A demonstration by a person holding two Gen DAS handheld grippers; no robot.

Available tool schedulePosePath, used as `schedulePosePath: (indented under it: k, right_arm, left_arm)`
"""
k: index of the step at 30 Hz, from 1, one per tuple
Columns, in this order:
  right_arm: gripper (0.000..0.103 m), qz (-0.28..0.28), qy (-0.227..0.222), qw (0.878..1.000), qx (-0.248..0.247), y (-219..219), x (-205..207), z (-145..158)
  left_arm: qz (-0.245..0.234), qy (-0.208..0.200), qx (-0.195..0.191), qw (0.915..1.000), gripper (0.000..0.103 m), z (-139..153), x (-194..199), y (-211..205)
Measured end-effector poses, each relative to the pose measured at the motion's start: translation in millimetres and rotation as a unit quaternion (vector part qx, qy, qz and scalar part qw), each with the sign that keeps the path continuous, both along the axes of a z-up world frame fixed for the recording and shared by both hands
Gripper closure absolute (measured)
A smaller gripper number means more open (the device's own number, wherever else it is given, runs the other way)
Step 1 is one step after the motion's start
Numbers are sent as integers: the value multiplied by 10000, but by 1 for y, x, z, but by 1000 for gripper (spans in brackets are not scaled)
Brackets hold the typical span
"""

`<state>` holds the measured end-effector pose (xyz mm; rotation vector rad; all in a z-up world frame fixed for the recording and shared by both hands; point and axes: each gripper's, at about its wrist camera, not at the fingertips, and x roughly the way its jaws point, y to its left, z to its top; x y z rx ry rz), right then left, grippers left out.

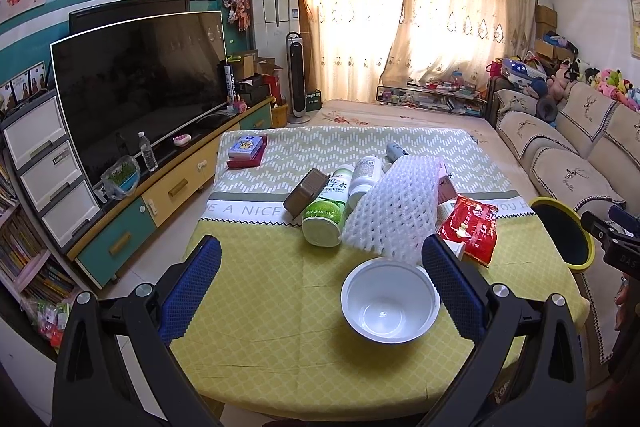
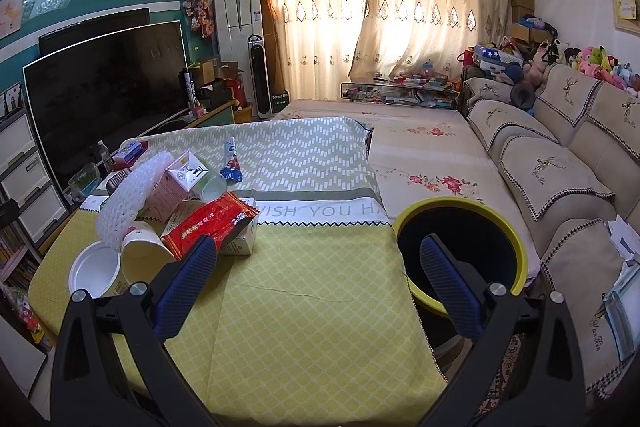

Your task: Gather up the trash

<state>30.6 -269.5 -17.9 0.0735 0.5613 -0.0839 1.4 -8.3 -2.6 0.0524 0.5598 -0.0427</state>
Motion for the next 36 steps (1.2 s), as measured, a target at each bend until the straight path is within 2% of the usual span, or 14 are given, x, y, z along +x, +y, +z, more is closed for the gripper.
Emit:
schedulePosePath:
  k: [36]
  right_arm:
    - [6, -3, 50, 10000, 34, -1, 2, -3]
  left_arm:
    - [-13, 39, 3, 10000, 4, -4, 2, -3]
